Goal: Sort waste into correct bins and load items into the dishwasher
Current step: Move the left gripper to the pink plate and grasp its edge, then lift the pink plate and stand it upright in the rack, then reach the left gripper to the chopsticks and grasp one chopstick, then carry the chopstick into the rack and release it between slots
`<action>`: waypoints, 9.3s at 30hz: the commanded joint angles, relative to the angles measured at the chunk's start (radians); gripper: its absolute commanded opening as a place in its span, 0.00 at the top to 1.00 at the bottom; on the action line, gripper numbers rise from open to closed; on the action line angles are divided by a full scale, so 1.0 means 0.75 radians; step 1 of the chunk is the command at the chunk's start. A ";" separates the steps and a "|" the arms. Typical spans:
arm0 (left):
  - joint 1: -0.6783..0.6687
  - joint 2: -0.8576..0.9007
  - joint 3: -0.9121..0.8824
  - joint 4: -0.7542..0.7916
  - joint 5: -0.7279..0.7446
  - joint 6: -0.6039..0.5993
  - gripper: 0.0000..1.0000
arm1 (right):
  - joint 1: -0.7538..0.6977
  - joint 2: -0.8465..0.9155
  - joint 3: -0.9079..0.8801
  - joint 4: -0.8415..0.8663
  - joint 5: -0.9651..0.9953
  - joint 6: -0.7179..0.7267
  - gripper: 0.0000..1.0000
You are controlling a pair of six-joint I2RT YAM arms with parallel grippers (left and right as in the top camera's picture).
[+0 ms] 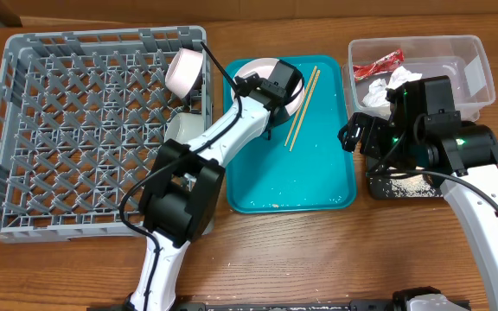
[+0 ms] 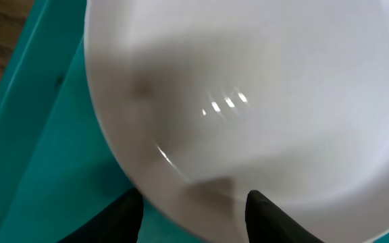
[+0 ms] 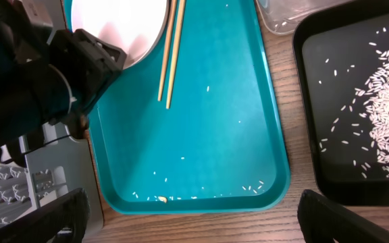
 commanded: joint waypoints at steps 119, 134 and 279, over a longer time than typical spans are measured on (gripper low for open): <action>0.068 -0.095 0.087 0.010 0.681 0.688 0.00 | -0.009 -0.006 0.025 0.007 0.010 -0.004 0.00; -0.192 0.082 0.087 0.160 0.032 0.670 0.00 | -0.009 -0.006 0.025 0.007 0.010 -0.004 0.00; 0.468 -0.968 -0.692 -0.392 -0.192 1.184 0.55 | -0.009 -0.006 0.025 0.007 0.010 -0.004 0.00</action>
